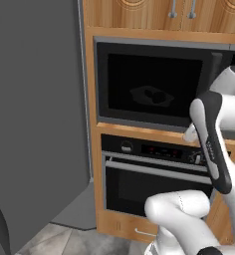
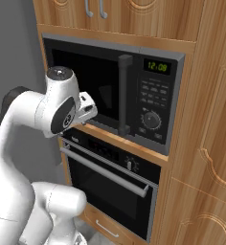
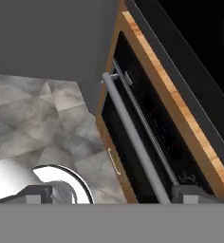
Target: Place the tupperware containing the chicken drumstick and potato meal in the microwave. Close the microwave door and press the start button to reheat the meal.
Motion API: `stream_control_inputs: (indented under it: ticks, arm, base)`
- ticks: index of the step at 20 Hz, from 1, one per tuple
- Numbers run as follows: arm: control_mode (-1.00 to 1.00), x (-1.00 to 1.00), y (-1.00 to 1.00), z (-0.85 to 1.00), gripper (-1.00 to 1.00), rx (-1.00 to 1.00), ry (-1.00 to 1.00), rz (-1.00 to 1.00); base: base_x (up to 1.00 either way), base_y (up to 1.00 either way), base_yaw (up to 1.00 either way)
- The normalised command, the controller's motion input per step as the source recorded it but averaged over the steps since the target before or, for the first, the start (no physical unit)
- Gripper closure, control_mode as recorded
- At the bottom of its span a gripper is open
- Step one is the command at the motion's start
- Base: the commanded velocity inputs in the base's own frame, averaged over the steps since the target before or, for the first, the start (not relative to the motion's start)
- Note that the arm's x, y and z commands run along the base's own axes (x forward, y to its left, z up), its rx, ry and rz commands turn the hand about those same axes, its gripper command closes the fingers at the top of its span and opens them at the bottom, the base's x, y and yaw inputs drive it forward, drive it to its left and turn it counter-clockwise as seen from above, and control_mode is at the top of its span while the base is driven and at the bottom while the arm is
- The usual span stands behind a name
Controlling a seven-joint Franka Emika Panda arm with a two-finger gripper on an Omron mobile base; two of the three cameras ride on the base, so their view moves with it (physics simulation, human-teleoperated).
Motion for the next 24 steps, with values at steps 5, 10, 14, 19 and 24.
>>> stream_control_inputs:
  ticks: [5, 10, 14, 19, 24]
  arm:
    - [-1.00, -0.74, -0.02, 0.59, -1.00, -0.09, -0.53, 0.03]
    - [-1.00, -0.77, -0.29, 0.37, -1.00, -0.02, -0.41, 0.14]
    - [-1.00, -0.44, -0.55, 0.12, -1.00, 0.00, -0.25, 0.13]
    - [-1.00, -0.11, -0.36, 0.04, -1.00, 0.00, -0.19, 0.07]
    - [-1.00, 0.00, -0.24, 0.00, 1.00, 0.00, -0.09, 0.06]
  base:
    - [0.00, 0.00, 0.00]
    - [0.00, 0.00, 0.00]
    - [0.00, 0.00, 0.00]
    - [0.00, 0.00, 0.00]
    - [0.00, 0.00, 0.00]
